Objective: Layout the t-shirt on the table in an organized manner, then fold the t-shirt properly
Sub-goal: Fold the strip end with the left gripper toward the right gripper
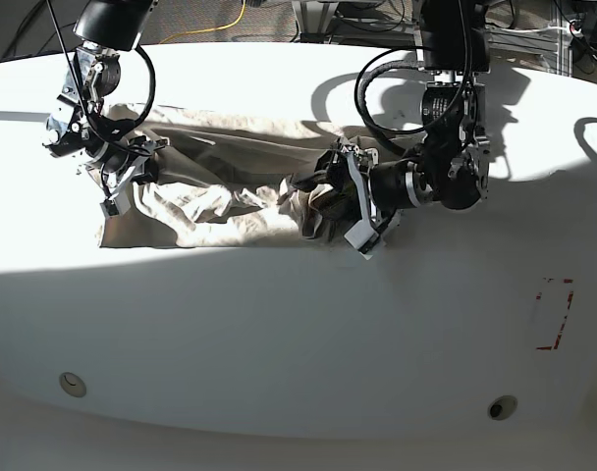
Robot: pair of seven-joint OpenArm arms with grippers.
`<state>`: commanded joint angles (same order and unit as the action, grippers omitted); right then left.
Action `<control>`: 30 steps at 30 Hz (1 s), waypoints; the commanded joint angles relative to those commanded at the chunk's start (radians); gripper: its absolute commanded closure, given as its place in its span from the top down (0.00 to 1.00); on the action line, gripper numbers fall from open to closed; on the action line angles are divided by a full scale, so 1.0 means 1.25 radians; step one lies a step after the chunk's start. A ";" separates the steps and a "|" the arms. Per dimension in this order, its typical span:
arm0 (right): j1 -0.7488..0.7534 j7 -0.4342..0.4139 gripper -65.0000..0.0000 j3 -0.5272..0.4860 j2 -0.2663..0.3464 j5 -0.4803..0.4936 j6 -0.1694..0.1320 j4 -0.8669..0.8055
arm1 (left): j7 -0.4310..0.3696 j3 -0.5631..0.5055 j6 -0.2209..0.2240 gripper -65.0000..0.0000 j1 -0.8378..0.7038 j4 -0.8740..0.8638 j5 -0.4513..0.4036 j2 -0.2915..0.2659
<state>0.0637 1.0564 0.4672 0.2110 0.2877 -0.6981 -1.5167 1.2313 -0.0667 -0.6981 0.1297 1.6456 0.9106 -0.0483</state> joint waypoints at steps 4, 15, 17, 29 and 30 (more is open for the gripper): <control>0.000 0.000 0.09 0.000 0.000 0.000 0.000 0.000 | 0.001 -0.045 0.000 0.65 0.002 0.054 0.056 0.005; 0.002 0.000 0.09 0.000 0.000 0.000 0.000 0.000 | -0.002 0.039 0.000 0.65 -0.002 0.075 -0.021 0.064; 0.002 0.000 0.09 0.000 0.000 0.001 0.000 -0.001 | -0.017 0.055 0.000 0.65 -0.005 0.076 -0.058 0.077; 0.001 0.000 0.09 0.000 -0.016 0.001 0.000 -0.023 | -0.164 0.058 0.000 0.32 -0.070 0.065 -0.334 0.134; 0.001 0.000 0.09 0.000 -0.017 0.001 0.000 -0.027 | -0.176 0.058 0.000 0.27 -0.079 0.058 -0.355 0.134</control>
<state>0.0652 1.0564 0.4672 0.1895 0.2892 -0.6981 -1.5505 1.0119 0.0054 -0.6981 0.0315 1.7177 0.4672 0.1189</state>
